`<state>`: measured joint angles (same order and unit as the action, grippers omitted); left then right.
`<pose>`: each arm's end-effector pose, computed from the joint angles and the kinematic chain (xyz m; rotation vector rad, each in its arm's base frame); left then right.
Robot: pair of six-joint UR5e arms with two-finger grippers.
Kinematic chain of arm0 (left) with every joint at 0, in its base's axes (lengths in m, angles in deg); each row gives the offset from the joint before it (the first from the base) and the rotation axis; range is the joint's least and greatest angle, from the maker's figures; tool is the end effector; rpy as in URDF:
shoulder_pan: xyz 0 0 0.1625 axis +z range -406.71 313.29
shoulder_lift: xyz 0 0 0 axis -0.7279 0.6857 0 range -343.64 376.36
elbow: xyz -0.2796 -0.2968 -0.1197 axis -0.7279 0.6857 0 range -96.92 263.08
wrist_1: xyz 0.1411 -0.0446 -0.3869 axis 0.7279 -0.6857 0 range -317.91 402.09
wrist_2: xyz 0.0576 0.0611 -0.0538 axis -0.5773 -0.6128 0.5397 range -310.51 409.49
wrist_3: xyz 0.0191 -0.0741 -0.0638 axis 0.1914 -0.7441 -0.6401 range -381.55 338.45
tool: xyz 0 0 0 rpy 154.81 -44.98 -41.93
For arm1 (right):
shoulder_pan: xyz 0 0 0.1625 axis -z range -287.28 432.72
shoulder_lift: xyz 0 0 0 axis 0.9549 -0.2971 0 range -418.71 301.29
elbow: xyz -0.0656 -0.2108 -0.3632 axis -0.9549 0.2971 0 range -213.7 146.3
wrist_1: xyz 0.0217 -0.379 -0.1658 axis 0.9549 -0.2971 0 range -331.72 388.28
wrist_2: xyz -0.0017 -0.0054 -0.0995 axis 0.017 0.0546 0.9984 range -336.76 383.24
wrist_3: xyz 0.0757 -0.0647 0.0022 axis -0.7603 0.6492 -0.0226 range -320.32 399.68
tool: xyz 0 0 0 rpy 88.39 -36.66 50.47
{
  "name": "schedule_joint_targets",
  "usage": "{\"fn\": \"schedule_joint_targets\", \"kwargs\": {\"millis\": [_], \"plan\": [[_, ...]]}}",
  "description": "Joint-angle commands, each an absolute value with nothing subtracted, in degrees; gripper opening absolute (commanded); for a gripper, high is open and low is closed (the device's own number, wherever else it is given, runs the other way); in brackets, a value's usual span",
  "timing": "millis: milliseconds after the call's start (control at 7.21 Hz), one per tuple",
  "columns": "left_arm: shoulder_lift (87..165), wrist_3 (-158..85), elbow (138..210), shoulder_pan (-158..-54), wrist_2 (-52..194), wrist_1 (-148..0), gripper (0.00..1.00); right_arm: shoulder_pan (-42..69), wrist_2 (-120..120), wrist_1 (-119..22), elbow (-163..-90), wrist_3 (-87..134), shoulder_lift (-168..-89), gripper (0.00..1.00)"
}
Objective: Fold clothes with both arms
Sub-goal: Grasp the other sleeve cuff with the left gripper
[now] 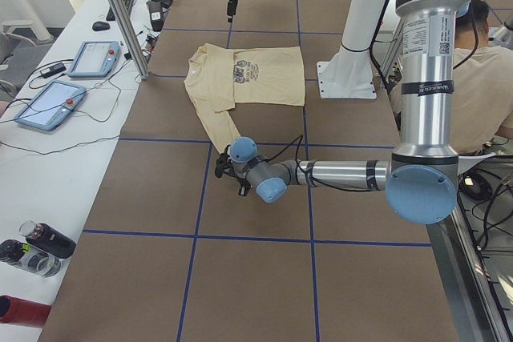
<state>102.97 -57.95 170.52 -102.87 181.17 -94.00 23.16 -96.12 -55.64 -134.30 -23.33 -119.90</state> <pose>0.2167 -0.4437 0.6199 0.1463 0.9541 0.2135 -0.3507 -0.5415 0.2757 0.0998 -0.9090 0.1628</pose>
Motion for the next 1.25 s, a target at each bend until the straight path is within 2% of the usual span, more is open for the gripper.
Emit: {"fn": "schedule_joint_targets", "kwargs": {"millis": [0, 139, 277, 555, 1109], "plan": [[103.4, -58.2, 180.0, -103.9, 184.1, -90.8, 0.0, 22.2, -96.5, -55.7, -134.7, -23.3, -120.2, 0.99], [107.5, -58.5, 183.5, -105.1, 184.1, -81.6, 0.0, 21.6, -97.2, -55.7, -135.6, -23.2, -121.5, 0.99], [115.3, -62.3, 184.8, -105.6, 183.2, -72.9, 0.0, 20.5, -97.3, -55.7, -136.9, -22.8, -123.1, 0.99], [132.0, -71.9, 183.0, -102.1, 179.3, -62.3, 0.0, 19.5, -97.3, -55.6, -137.7, -22.4, -125.1, 0.99], [148.9, -94.1, 181.7, -91.4, 172.1, -64.9, 0.0, 19.3, -96.4, -55.6, -137.1, -22.2, -125.7, 0.99]]}}
